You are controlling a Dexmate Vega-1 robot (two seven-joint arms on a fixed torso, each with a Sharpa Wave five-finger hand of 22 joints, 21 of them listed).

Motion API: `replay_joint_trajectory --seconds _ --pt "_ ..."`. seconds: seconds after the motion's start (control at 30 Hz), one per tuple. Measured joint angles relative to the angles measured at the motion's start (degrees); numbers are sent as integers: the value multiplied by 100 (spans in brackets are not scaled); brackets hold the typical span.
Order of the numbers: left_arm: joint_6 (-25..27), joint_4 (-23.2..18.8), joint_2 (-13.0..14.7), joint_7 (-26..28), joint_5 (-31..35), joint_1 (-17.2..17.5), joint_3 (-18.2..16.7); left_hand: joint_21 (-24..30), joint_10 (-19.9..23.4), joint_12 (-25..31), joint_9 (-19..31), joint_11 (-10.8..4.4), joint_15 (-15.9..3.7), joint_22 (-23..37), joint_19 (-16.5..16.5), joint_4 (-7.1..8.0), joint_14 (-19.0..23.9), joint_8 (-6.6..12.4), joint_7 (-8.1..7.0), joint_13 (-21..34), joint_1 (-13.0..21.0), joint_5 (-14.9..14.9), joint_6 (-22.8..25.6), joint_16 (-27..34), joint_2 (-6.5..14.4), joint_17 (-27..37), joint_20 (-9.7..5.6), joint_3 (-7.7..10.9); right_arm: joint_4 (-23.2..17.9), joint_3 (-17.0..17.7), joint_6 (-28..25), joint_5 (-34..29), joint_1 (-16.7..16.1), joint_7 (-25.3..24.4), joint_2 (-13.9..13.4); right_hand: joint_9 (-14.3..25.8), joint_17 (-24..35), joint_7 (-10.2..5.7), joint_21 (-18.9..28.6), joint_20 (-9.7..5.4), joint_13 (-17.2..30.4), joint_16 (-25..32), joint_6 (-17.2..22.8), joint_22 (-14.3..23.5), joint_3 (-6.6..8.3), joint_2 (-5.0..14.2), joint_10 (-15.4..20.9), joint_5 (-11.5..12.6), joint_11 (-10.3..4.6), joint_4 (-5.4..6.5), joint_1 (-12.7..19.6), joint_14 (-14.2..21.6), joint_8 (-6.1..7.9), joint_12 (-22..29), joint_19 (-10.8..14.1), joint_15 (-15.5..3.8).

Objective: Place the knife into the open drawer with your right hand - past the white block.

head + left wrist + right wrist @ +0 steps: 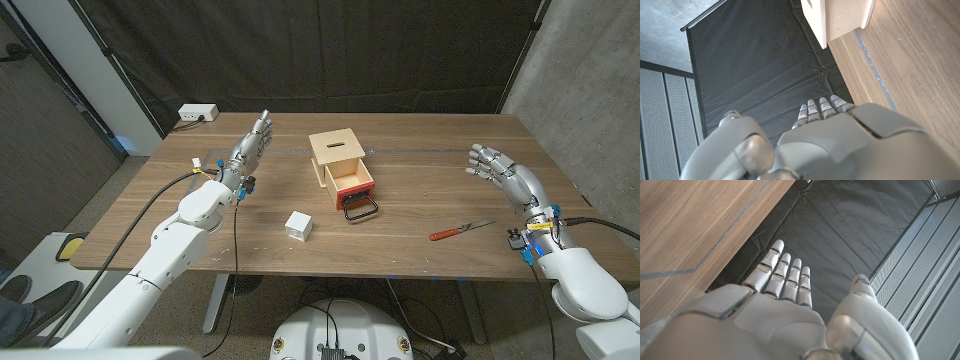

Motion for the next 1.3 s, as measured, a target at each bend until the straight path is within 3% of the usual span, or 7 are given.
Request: replay_joint_trajectory --seconds 0.1,0.27,0.57,0.83,1.03,1.17,1.3 --pt "0 0 -1 0 0 -19 7 0 0 0 0 0 0 0 -1 -15 0 0 0 0 30 0 0 0 31 0 1 -15 0 0 -16 -95 0 -21 0 0 -6 -52 0 3 0 -28 52 0 89 60 59 9 -59 -85 250 48 0 -3 79 -5" --pt "17 33 -3 1 16 -62 29 -17 0 0 0 0 0 0 -53 -15 0 0 31 0 -17 -22 31 0 92 0 -12 -15 -85 76 -37 -330 -92 -79 50 -1 -6 -154 0 -7 0 -50 154 0 192 91 169 31 -87 -126 515 71 0 -3 128 16" --pt "28 86 -5 -44 36 -134 60 -28 55 0 0 -6 0 0 -84 -14 0 0 31 0 -15 -22 31 0 88 0 19 -15 -183 202 -62 -837 -224 -275 164 -1 -6 -465 -39 -6 0 -133 395 0 324 47 390 31 -340 -101 869 50 24 -3 128 -4" --pt "32 86 -6 -25 81 -150 65 -28 60 0 0 0 0 0 -114 -14 -1 0 34 0 -14 -22 89 0 86 0 -11 -14 -237 315 -93 -1467 -312 -458 190 -1 -5 -584 -96 -6 0 -156 515 -16 393 14 466 31 -427 -129 1144 -21 49 -3 124 1" --pt "32 58 -14 3 89 -120 64 -28 60 0 0 0 0 0 -114 -14 -1 0 31 0 36 -22 92 0 36 0 -11 -14 -247 372 -118 -1862 -346 -576 197 -1 -5 -858 -288 7 0 -197 839 -15 458 -128 594 -2 -660 -79 1455 -366 89 -3 -277 19" --pt "32 37 -14 19 90 -96 55 -28 60 0 0 0 0 0 -114 -14 -1 0 31 0 36 -38 92 0 36 0 -11 -14 -264 411 -162 -2093 -364 -642 198 -2 -8 -942 -310 214 0 -197 1049 -15 492 -188 766 -2 -830 -79 1663 -420 89 -3 -397 102" --pt "32 18 -9 29 90 -76 42 -28 60 -39 0 0 -2 0 -114 -14 1 0 39 0 59 -43 125 0 60 0 -11 -14 -299 435 -240 -2298 -384 -686 196 -1 -33 -940 -333 388 0 -197 1221 -15 523 -207 826 -2 -890 -60 1775 -436 89 -3 -511 195"
